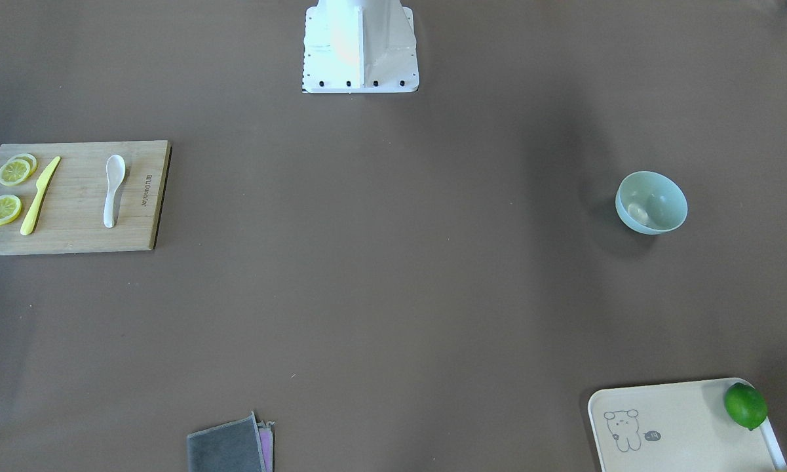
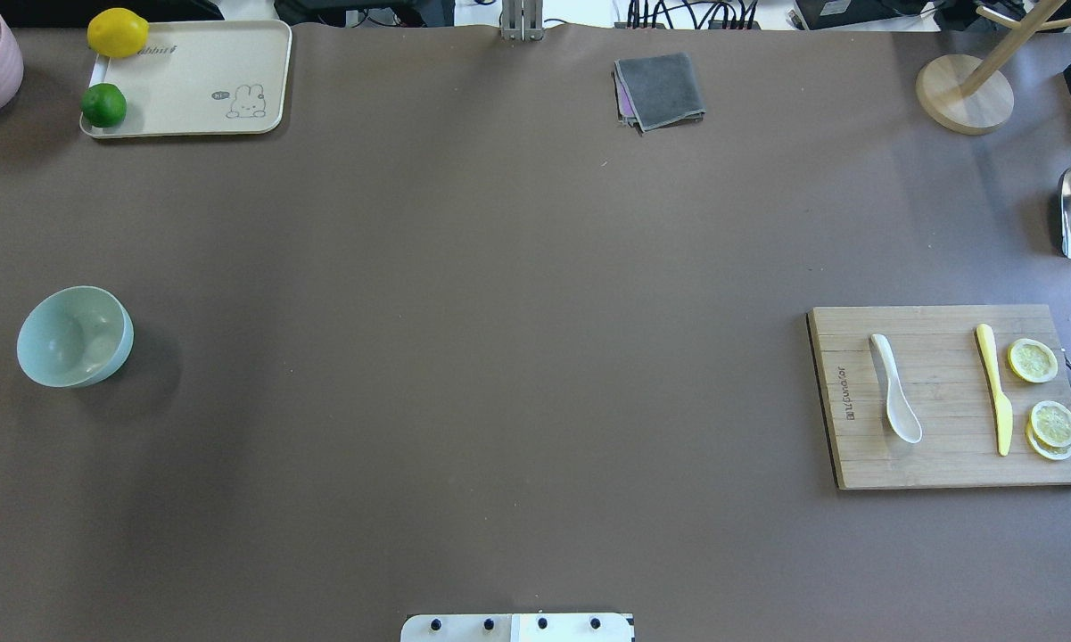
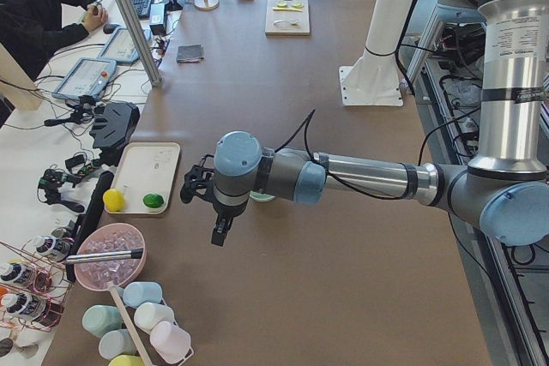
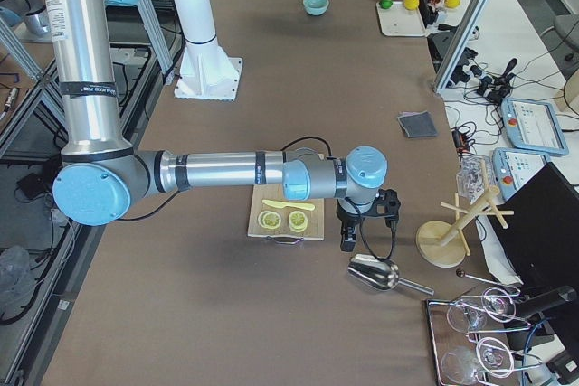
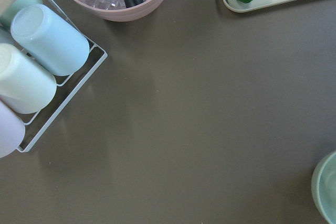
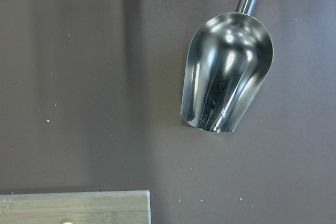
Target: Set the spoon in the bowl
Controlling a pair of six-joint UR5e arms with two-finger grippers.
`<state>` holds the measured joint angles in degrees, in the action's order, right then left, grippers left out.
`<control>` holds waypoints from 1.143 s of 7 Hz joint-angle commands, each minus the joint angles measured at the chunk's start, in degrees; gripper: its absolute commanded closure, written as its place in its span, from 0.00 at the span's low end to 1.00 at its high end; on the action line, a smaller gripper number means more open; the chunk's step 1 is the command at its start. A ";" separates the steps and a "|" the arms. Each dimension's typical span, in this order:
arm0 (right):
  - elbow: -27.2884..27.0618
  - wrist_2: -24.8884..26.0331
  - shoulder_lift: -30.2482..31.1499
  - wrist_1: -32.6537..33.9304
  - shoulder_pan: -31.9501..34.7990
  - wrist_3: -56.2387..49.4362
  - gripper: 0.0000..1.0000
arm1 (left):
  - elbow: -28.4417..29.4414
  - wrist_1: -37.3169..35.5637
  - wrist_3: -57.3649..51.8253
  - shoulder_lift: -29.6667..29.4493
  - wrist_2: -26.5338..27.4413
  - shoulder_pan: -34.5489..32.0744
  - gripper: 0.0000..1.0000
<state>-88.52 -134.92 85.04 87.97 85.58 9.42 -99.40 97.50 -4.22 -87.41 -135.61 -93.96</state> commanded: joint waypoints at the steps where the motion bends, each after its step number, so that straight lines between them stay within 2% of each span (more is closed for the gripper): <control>1: 0.89 0.01 0.30 -1.22 0.03 0.16 0.00 | -0.26 0.06 0.00 -0.30 -0.01 0.00 0.01; 8: 0.28 1.50 0.91 -1.31 0.03 0.51 0.00 | -0.88 -0.03 0.00 -0.30 0.60 0.09 0.01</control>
<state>-88.20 -133.30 85.94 86.65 85.61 9.84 -100.51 97.56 -4.22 -87.64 -135.52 -93.90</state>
